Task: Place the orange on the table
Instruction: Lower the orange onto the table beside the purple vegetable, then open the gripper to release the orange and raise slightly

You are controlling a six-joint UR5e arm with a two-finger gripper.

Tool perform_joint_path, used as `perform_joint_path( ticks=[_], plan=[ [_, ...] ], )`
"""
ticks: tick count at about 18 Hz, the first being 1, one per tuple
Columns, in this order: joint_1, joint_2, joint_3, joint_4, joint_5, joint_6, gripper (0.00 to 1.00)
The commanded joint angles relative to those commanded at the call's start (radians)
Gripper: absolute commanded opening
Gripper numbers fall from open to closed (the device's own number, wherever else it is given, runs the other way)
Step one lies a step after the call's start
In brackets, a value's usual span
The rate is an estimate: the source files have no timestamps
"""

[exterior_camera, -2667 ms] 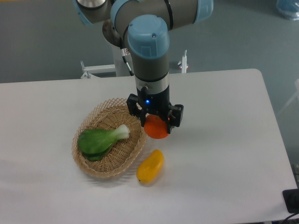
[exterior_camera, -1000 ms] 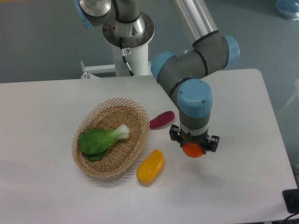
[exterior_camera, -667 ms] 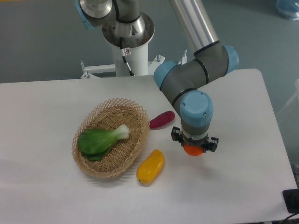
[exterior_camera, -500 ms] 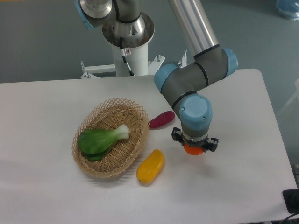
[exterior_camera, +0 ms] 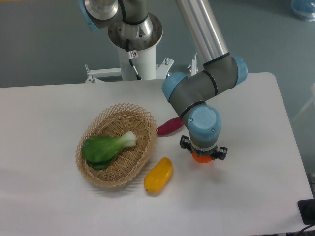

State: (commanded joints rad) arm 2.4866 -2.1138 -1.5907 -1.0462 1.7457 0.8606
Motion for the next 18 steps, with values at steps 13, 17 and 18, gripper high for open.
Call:
perform_joint_path(
  ticks=[13, 17, 18],
  plan=[
    [0.000, -0.003, -0.014, 0.025, 0.023, 0.000, 0.89],
    [0.000, 0.012, 0.021, 0.032, 0.017, 0.005, 1.00],
    [0.000, 0.012, 0.043, 0.040, 0.015, 0.005, 1.00]
  ],
)
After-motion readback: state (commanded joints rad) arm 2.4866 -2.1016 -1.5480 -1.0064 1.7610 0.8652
